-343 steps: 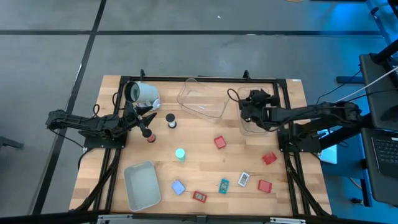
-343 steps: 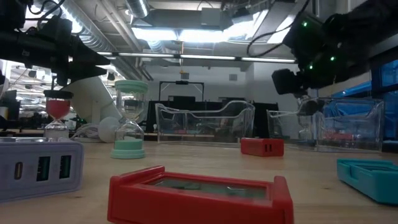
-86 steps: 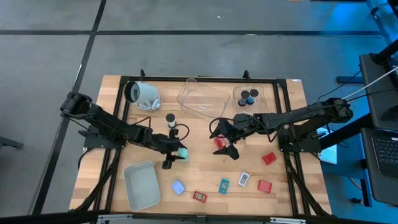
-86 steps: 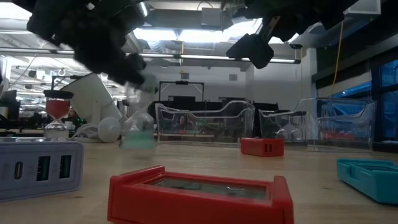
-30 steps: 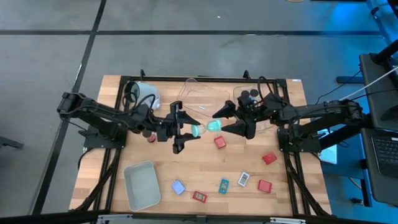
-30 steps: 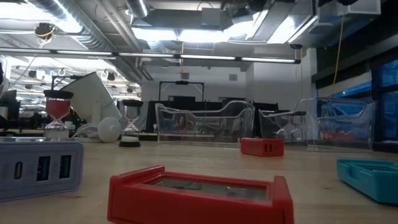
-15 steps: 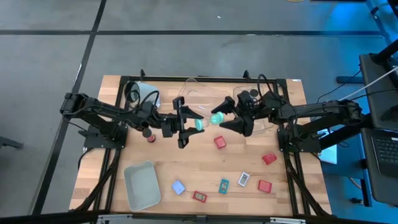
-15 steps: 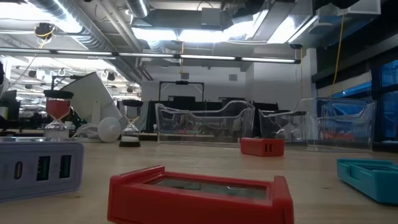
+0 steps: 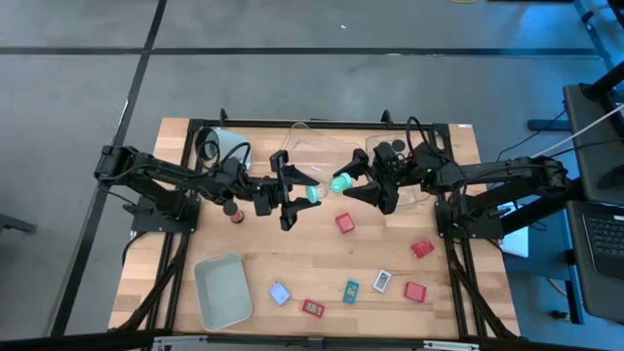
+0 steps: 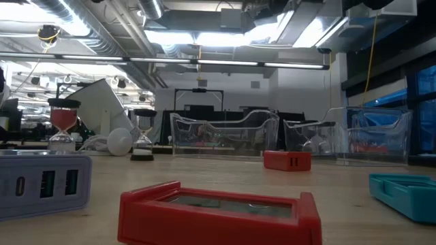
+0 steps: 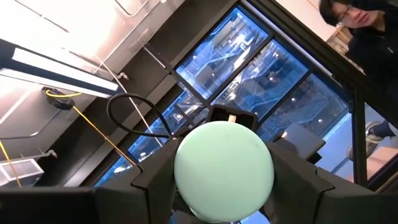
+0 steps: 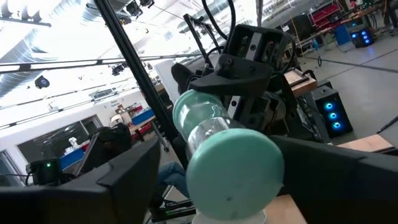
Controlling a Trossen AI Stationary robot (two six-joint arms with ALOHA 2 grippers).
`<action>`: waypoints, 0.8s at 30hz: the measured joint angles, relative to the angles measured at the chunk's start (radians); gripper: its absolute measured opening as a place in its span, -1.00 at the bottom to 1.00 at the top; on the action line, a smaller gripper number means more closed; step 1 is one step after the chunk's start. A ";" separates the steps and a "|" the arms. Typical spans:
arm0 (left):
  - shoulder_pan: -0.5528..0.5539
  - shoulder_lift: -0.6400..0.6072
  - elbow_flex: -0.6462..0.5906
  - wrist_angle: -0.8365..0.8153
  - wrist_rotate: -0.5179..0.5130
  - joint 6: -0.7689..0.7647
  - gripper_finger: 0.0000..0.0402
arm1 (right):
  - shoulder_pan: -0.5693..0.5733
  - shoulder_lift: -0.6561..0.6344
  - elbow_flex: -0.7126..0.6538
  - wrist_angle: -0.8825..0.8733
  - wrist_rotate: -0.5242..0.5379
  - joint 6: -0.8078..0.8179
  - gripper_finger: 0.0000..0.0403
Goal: Pick & Place Office items
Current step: Put the light green hourglass into the right transparent bin
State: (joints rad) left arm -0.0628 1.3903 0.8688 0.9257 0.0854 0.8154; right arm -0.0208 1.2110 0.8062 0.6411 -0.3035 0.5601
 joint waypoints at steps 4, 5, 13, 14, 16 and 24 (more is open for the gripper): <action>0.000 0.000 0.000 0.000 0.004 0.008 0.01 | 0.000 0.000 0.000 0.002 0.000 -0.003 0.25; 0.000 0.000 0.000 0.000 0.004 0.008 0.01 | 0.000 0.000 0.000 0.002 0.000 -0.004 0.20; 0.000 0.000 0.000 0.002 0.004 0.014 0.01 | 0.001 0.000 0.000 0.003 0.019 -0.018 0.00; 0.000 0.000 0.000 0.002 0.004 0.014 0.01 | 0.001 0.000 0.000 0.003 0.019 -0.018 0.00; 0.000 0.000 0.000 0.002 0.004 0.013 0.03 | 0.001 0.000 0.000 0.003 0.019 -0.018 0.00; 0.000 0.000 0.000 -0.002 0.020 0.007 0.19 | 0.001 0.000 0.000 0.000 0.027 -0.022 0.00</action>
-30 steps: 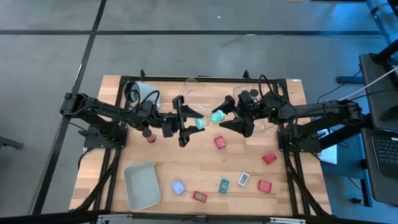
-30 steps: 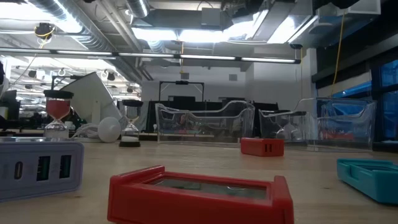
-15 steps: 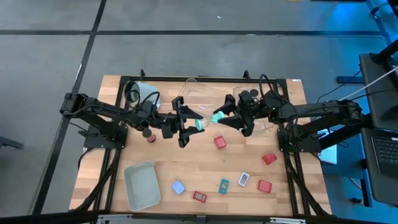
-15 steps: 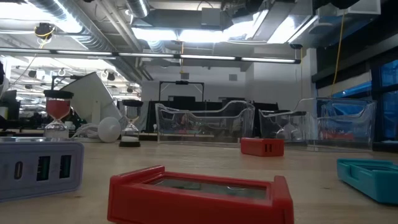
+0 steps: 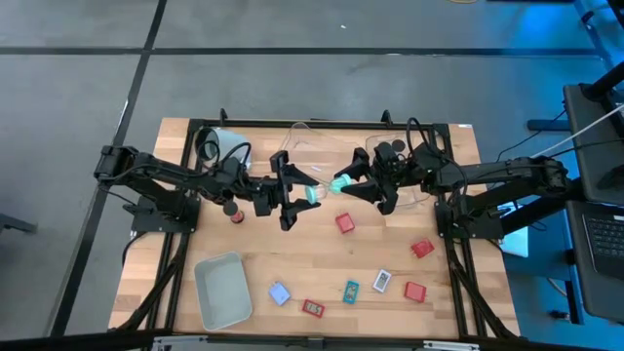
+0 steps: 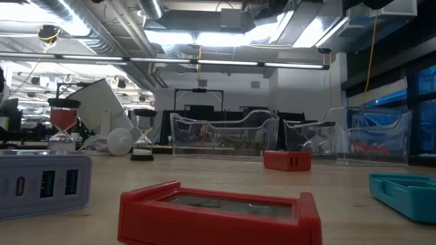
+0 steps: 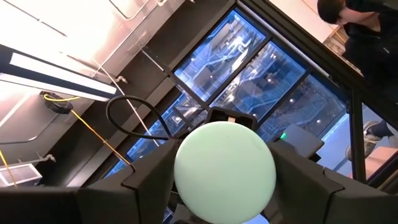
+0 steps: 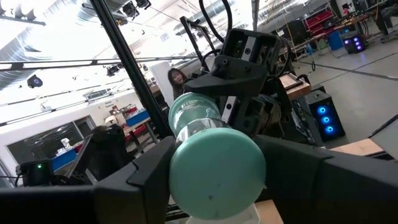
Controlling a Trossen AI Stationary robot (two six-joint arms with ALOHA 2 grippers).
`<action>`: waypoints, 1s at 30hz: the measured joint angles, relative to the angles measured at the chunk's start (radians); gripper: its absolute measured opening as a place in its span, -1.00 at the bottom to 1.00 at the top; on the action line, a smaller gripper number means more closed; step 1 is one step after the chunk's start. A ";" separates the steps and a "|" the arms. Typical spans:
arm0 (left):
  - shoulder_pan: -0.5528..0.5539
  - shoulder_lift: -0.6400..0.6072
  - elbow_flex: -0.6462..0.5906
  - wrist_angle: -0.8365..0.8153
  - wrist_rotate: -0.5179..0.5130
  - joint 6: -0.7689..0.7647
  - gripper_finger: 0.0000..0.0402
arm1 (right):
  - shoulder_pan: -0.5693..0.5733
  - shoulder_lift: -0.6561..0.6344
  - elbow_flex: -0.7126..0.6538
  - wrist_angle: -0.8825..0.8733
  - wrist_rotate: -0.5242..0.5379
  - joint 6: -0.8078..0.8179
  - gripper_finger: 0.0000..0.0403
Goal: Pick & Place Office items
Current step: Put the light green hourglass into the right transparent bin
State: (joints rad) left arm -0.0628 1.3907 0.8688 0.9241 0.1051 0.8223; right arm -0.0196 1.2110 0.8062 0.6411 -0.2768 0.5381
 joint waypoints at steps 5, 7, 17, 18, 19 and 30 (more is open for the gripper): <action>0.000 0.000 0.000 0.000 0.003 -0.008 0.25 | 0.000 0.000 0.000 0.000 0.000 0.000 0.00; 0.000 0.000 0.000 -0.001 0.005 -0.022 0.27 | 0.000 0.000 0.000 0.000 0.004 0.000 0.00; -0.007 -0.005 0.000 0.068 -0.105 -0.025 0.31 | -0.063 0.000 0.000 -0.145 0.053 0.049 0.00; -0.007 -0.006 0.000 0.069 -0.124 -0.032 0.31 | -0.075 0.000 0.000 -0.177 0.052 0.053 0.00; -0.007 -0.006 0.000 0.069 -0.145 -0.043 0.31 | -0.088 -0.001 0.000 -0.218 0.052 0.053 0.00; -0.008 -0.006 0.000 -0.130 -0.575 -0.314 0.31 | -0.293 -0.136 0.000 -0.849 0.144 0.089 0.01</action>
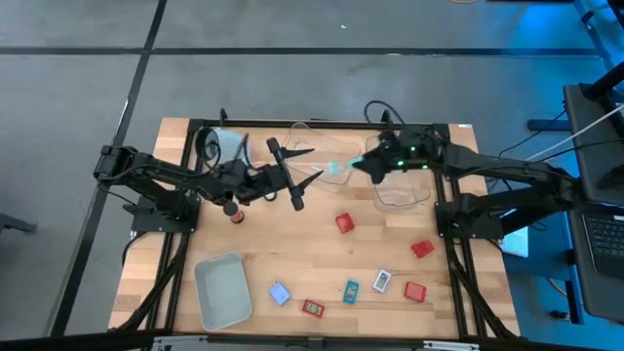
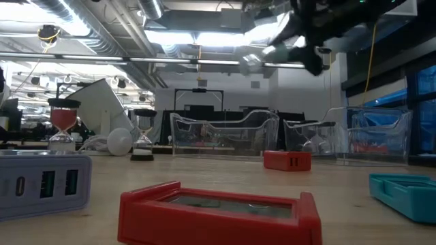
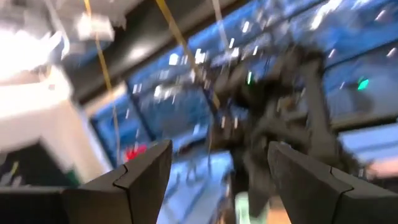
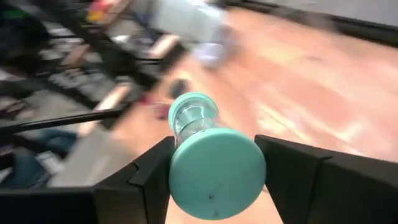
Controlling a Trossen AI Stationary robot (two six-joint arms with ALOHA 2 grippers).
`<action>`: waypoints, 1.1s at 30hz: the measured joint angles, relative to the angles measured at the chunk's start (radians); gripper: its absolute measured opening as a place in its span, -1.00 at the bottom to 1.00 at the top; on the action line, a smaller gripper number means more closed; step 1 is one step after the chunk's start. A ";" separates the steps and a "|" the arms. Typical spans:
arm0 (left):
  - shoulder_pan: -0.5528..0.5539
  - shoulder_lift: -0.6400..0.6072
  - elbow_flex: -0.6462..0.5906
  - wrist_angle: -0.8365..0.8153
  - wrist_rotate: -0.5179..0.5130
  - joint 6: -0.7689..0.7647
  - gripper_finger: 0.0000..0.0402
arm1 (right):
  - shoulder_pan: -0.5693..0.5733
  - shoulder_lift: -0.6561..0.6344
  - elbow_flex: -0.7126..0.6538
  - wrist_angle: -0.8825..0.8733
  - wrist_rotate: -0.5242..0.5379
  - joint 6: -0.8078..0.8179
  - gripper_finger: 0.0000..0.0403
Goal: Pick & Place Office items
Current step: Put the light green hourglass into the right transparent bin
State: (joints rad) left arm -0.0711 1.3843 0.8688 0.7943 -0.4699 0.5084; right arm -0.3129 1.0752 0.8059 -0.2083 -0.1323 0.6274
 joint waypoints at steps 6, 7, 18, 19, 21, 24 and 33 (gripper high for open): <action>0.000 0.000 0.000 -0.142 -0.095 -0.141 0.31 | -0.068 -0.138 0.000 -0.360 0.116 0.007 0.02; 0.000 0.000 0.000 -0.157 -0.095 -0.158 0.31 | -0.075 -0.153 0.000 -0.428 0.134 0.020 0.01; 0.002 0.000 0.000 -0.230 -0.096 -0.245 0.31 | -0.122 -0.126 0.000 -0.785 0.331 0.084 0.02; 0.002 0.000 0.000 -0.242 -0.095 -0.252 0.31 | -0.124 -0.111 0.000 -0.784 0.332 0.075 0.03; 0.002 0.000 0.000 -0.281 -0.096 -0.281 0.31 | -0.125 -0.074 0.000 -0.783 0.335 0.056 0.03; 0.002 0.000 0.000 -0.336 -0.095 -0.320 0.31 | -0.125 -0.004 0.000 -0.791 0.349 0.021 0.03; 0.002 0.000 0.000 -0.358 -0.098 -0.341 0.31 | -0.125 0.169 0.000 -0.791 0.387 -0.053 0.03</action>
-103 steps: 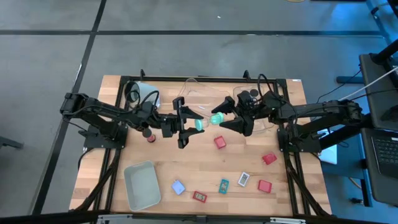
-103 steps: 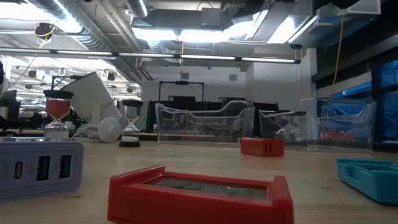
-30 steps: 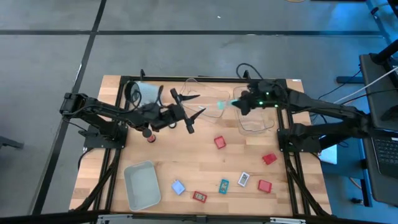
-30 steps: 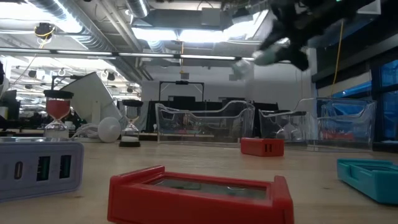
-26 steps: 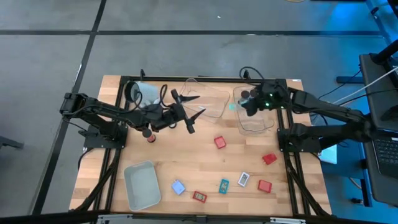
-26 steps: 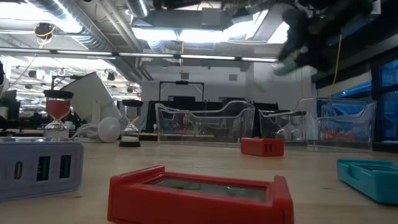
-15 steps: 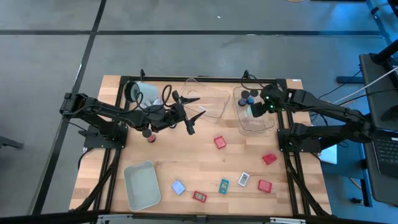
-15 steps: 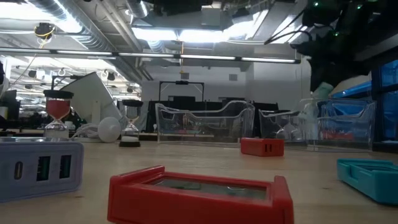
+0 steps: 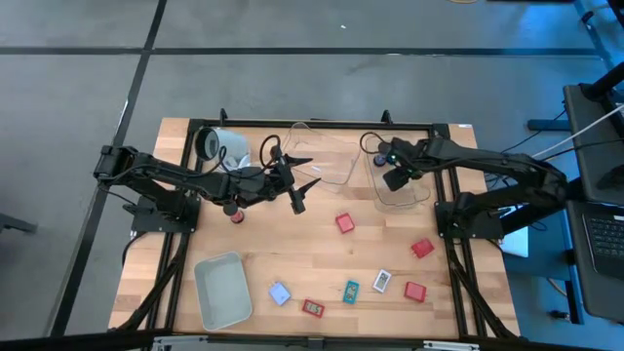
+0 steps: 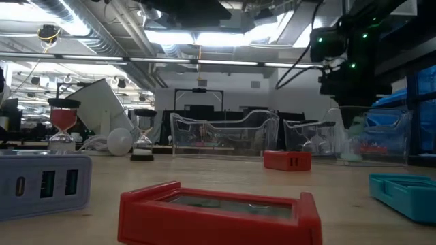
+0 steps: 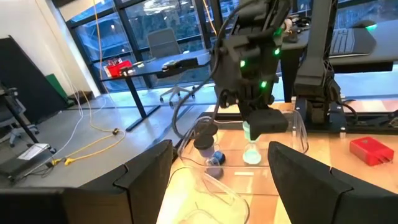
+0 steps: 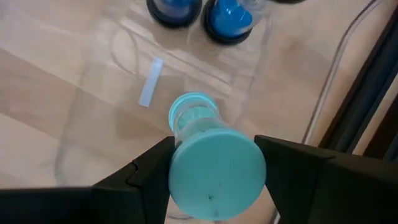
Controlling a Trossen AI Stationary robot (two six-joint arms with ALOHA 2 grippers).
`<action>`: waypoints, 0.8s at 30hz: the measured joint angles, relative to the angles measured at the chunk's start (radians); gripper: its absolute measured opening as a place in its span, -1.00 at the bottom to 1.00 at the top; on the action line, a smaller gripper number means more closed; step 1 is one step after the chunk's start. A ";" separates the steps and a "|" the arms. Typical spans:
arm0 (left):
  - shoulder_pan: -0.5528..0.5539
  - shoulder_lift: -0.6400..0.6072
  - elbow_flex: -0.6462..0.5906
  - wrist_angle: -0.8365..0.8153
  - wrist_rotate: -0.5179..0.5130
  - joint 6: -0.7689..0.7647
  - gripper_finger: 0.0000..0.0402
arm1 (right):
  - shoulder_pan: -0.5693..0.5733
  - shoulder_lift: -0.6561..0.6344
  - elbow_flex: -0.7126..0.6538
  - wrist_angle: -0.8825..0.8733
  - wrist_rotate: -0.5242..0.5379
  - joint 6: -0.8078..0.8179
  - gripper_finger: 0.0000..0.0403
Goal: Pick & Place Office items
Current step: Put the light green hourglass into the right transparent bin
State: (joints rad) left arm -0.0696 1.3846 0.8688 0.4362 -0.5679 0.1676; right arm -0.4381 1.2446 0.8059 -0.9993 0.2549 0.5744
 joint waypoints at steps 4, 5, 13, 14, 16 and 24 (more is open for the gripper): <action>0.000 0.000 0.000 0.000 0.000 0.002 0.31 | 0.000 0.033 0.007 0.006 0.020 -0.011 0.03; 0.000 0.000 0.000 0.000 0.000 0.002 0.31 | 0.000 0.038 0.014 0.001 0.031 -0.012 0.03; 0.000 0.000 0.000 -0.027 -0.002 0.002 0.31 | 0.000 0.045 0.140 -0.005 0.052 -0.066 0.03; 0.000 0.000 0.000 -0.031 -0.006 0.002 0.31 | 0.000 0.045 0.149 -0.002 0.052 -0.067 0.03; 0.000 0.000 0.000 -0.041 -0.019 0.001 0.31 | -0.004 0.045 0.154 -0.004 0.051 -0.070 0.03; 0.000 0.000 0.000 -0.052 -0.024 0.002 0.31 | -0.038 0.111 0.154 -0.016 0.041 -0.090 0.03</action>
State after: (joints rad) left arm -0.0700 1.3846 0.8688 0.3840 -0.5915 0.1692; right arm -0.4760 1.3552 0.9596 -1.0153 0.2958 0.4848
